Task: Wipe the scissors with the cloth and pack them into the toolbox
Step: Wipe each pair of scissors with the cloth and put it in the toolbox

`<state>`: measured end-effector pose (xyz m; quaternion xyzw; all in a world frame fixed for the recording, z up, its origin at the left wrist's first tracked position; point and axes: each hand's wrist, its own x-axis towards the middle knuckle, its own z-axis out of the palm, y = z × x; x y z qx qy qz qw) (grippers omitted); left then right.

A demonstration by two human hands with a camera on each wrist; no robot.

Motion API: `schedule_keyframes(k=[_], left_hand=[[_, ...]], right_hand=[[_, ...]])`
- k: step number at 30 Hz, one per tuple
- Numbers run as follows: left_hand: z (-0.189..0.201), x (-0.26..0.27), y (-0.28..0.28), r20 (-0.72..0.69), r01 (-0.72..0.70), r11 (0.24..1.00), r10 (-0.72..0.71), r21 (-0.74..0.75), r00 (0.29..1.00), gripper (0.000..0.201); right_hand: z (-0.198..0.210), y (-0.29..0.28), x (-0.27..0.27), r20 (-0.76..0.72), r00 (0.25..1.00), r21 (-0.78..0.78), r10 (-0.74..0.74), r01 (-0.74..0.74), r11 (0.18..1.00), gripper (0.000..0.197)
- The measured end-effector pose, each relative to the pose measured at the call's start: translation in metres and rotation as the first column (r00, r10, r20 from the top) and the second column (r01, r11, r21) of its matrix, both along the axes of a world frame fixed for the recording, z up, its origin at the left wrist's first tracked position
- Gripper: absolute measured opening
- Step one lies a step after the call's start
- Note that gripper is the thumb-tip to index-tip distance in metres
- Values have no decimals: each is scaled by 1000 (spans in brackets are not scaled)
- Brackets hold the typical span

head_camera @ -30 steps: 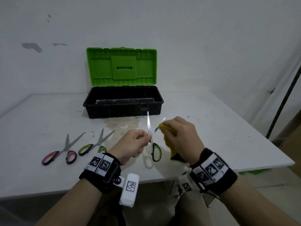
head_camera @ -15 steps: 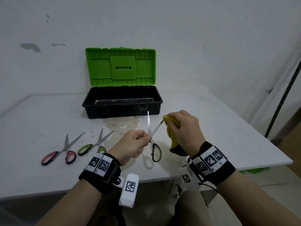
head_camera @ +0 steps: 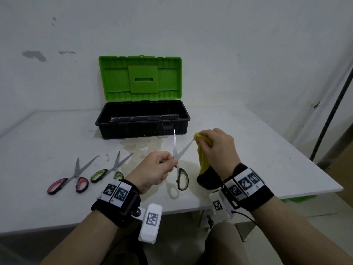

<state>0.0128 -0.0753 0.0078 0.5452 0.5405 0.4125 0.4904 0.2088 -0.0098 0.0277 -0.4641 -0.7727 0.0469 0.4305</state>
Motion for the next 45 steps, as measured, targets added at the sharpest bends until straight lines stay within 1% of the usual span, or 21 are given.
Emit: schedule_keyframes(k=[2, 4, 6, 8, 11, 14, 16, 18, 19, 21, 23, 25, 29, 32, 35, 36, 38, 40, 42, 45], left_hand=[[-2, 0, 0, 24, -11, 1000, 11, -23, 1000, 18], [-2, -1, 2, 37, -17, 999, 18, -27, 999, 19], [-2, 0, 3, 26, -2, 1000, 2, -10, 1000, 21], [-3, 3, 3, -6, 19, 1000, -19, 18, 1000, 22], [-4, 5, 1, -50, 18, 998, -15, 58, 999, 25], [-5, 1, 0, -69, 14, 998, -10, 58, 998, 24], [-6, -1, -1, -56, 11, 999, -10, 32, 998, 21], [-5, -2, -1, -18, 4, 1000, -4, 7, 1000, 20], [-4, -3, 0, -1, -4, 1000, 4, -1, 1000, 20], [-4, -3, 2, 26, -16, 1000, 16, -8, 1000, 20], [-4, -1, 4, 41, -8, 1000, 8, -8, 999, 22], [-4, 2, 5, 36, 18, 1000, -17, -5, 999, 23], [-3, 3, 1, 7, 36, 999, -36, 17, 999, 20], [-3, -1, 0, -17, 34, 999, -34, 16, 999, 17], [-5, -2, -1, -9, 19, 1000, -19, -18, 1000, 19], [-6, -2, -1, 4, 13, 1000, -13, -27, 1000, 20], [-5, -3, 1, 33, 2, 999, -1, -38, 999, 21], [-5, -2, 2, 49, 6, 999, -4, -34, 999, 23], [-5, 0, 3, 45, 26, 999, -25, -25, 999, 22], [-5, 2, 1, 11, 35, 999, -35, -8, 999, 21]], right_hand=[[4, -5, 2, -1, 1000, 25, 5, -5, 1000, 14], [2, -20, -4, 59, 996, 14, 64, -65, 998, 13], [-6, -37, -15, 120, 984, -17, 133, -132, 991, 12], [-14, -43, -21, 133, 978, -21, 163, -161, 987, 11], [-17, -33, -21, 111, 985, -32, 129, -126, 991, 12], [-10, -11, -11, 62, 997, -33, 54, -52, 998, 14], [-3, 3, -2, 29, 1000, -39, -8, 9, 999, 14], [3, 6, 5, 18, 999, -10, -42, 42, 999, 12], [4, 2, 6, 13, 999, 12, -32, 32, 999, 11], [4, -15, 0, 30, 999, 34, 38, -39, 999, 10], [-4, -32, -9, 87, 989, 23, 119, -121, 992, 11], [-14, -40, -16, 131, 978, -4, 163, -164, 986, 12], [-18, -32, -15, 110, 982, -6, 151, -152, 988, 12], [-11, -14, -9, 70, 995, -6, 73, -73, 997, 14], [-1, -1, -1, 13, 1000, 15, 6, -6, 1000, 12], [1, -3, 1, 6, 1000, 31, 6, -7, 1000, 11], [0, -15, -3, 31, 998, 44, 57, -59, 997, 10], [-9, -32, -12, 93, 986, 17, 141, -143, 989, 11], [-18, -42, -20, 130, 973, -15, 190, -190, 982, 10], [-20, -33, -17, 93, 985, -27, 147, -145, 989, 12]])
